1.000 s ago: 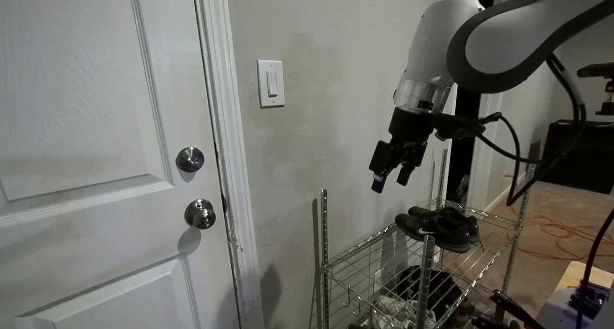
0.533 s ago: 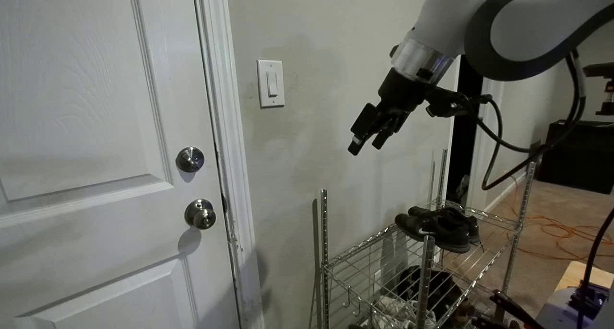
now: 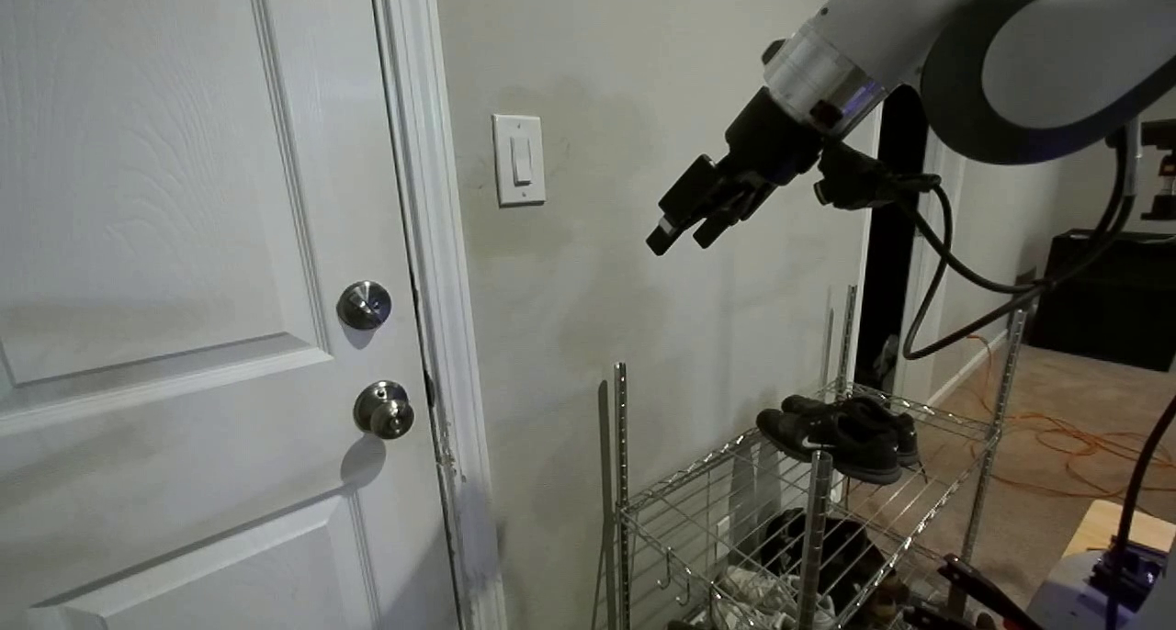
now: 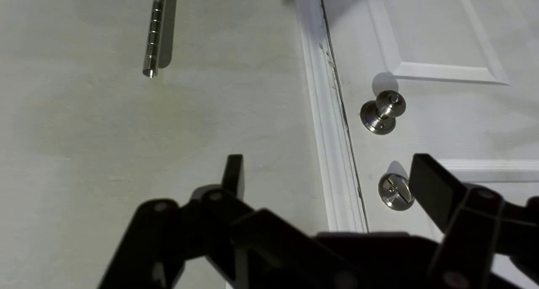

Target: Turn off the light

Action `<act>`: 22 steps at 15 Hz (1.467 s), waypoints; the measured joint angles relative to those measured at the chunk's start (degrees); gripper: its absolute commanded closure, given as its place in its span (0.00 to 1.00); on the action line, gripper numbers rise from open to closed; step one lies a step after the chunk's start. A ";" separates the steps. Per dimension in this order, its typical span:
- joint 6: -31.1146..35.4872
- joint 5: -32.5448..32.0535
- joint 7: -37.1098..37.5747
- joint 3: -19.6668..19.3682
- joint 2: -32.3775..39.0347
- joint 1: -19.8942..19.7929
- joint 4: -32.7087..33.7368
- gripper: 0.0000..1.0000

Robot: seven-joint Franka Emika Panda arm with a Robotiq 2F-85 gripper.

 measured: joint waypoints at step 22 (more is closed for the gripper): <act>2.26 -14.22 3.74 11.50 10.88 -20.28 14.83 1.00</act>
